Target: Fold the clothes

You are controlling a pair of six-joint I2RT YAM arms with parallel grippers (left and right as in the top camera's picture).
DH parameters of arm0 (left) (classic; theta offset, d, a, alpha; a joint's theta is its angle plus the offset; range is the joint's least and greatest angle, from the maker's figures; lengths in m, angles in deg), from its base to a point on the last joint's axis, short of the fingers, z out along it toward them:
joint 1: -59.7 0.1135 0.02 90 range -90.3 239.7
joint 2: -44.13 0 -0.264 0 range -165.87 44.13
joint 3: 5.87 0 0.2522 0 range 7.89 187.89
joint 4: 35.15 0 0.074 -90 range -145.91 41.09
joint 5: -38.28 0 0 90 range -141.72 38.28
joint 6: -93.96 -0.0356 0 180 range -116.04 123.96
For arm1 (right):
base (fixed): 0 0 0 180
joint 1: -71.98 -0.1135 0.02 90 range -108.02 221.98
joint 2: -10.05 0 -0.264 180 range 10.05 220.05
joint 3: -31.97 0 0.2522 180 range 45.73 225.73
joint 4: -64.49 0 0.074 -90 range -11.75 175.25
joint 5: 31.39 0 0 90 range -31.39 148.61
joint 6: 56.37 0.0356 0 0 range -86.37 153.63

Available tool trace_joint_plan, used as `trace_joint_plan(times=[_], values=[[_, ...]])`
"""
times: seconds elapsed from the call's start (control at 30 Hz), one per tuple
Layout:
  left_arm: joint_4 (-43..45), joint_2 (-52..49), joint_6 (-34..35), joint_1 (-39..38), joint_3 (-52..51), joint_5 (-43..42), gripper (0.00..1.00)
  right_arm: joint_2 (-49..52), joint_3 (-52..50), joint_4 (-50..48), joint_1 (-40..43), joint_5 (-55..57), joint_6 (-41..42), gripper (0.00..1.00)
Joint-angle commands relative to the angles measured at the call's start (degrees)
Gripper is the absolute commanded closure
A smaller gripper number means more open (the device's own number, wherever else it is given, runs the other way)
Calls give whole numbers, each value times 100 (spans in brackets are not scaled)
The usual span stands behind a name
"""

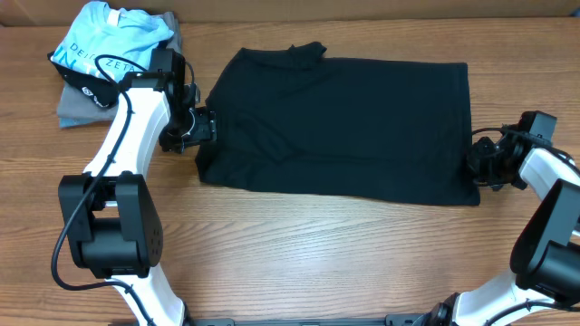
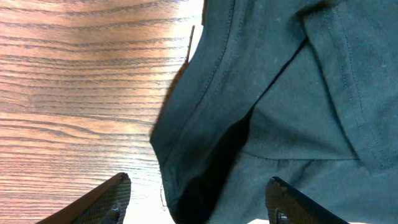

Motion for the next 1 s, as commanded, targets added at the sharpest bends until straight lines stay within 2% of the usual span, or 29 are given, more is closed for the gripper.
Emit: trace_joint_plan(times=[0.0, 0.23, 0.57, 0.6, 0.63, 0.67, 0.97], values=[[9, 17, -111, -11, 129, -63, 28, 15, 431, 293, 74, 63, -15, 96], [11, 17, -111, -13, 129, -63, 28, 15, 1259, 1150, 101, -7, -26, 96], [76, 17, -116, -13, 129, -168, 28, 15, 1340, 1309, 94, -107, -22, 96], [103, 17, -133, -13, 127, -229, 28, 15, 1340, 1298, 94, -105, -22, 89], [122, 17, -133, -13, 127, -267, 28, 15, 1340, 1296, 94, -96, -22, 67], [138, 17, -133, -15, 127, -282, 28, 17, 1340, 1296, 94, -28, -22, 51], [98, 17, -133, -17, 127, -280, 27, 90, 1152, 997, 87, 387, -22, 51]])
